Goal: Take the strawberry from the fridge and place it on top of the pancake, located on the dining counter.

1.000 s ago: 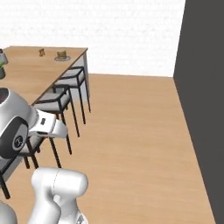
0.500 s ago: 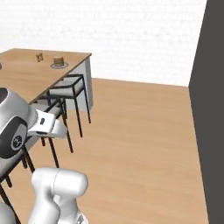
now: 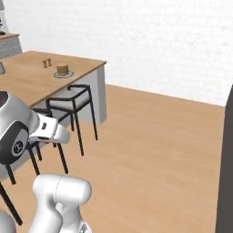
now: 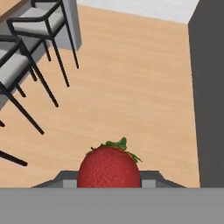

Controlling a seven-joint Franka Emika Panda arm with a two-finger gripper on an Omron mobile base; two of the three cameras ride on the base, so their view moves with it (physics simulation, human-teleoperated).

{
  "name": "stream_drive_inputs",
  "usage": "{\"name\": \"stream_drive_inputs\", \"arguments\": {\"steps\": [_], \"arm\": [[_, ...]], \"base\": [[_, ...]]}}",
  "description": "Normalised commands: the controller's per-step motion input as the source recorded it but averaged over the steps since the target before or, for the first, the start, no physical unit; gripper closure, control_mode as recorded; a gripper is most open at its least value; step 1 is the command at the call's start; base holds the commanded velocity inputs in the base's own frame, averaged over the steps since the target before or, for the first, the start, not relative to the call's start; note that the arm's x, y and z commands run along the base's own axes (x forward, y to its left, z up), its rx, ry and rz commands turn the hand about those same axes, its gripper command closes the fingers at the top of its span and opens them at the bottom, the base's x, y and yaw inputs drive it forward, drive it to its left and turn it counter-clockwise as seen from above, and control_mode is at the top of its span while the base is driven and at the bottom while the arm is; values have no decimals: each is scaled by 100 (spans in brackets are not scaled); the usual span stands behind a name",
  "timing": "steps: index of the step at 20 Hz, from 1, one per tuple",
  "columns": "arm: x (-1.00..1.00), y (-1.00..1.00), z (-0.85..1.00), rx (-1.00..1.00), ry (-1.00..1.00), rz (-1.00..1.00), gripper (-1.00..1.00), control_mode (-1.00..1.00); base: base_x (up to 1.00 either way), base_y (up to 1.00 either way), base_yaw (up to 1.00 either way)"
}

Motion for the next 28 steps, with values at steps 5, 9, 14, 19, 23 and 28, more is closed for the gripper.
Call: {"name": "stream_drive_inputs", "arguments": {"steps": [5, 9, 14, 19, 23, 28], "arm": [[0, 0, 0, 0, 0, 0, 100, 100], [0, 0, 0, 0, 0, 0, 100, 100], [0, 0, 0, 0, 0, 0, 100, 100], [0, 0, 0, 0, 0, 0, 100, 100], [0, 0, 0, 0, 0, 0, 100, 100], [0, 0, 0, 0, 0, 0, 100, 100]], "base": [[100, -86, 36], [100, -41, 47], [100, -67, 48], [100, -65, 48], [100, -72, 50], [100, -90, 44]]}}
